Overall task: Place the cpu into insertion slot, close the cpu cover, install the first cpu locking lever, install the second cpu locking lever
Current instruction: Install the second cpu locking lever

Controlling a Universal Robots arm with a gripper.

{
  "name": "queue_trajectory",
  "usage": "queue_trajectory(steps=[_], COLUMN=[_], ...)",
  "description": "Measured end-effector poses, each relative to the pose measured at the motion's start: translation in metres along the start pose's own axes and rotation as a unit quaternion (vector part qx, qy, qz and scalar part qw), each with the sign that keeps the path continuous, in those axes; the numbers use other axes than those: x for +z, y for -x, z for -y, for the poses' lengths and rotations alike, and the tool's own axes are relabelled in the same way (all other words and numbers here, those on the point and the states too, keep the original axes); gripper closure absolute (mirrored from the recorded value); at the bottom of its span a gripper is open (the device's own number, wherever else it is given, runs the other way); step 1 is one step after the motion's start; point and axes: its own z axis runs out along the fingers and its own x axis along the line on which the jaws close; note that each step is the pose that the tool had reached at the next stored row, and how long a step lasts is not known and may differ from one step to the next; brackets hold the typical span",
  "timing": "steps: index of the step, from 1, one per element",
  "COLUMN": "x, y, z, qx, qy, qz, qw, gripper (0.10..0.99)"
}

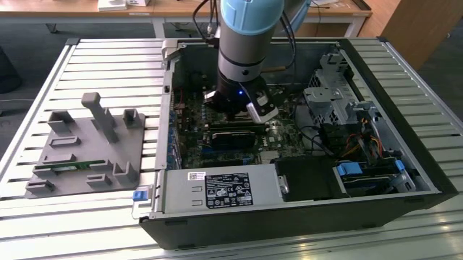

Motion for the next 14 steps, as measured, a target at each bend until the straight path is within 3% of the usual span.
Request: queue_trajectory(steps=[8,12,14], x=[0.0104,0.0099,0.0094], y=[-0.0019,-0.0021,-0.0021], z=[0.0025,0.0060,0.0085], qx=[0.000,0.000,0.000], qy=[0.0020,0.0178,0.0214], qz=[-0.0001,0.0001,0.0001], qw=[1.0000,0.9998,0.9998], gripper=[0.980,0.980,0.980])
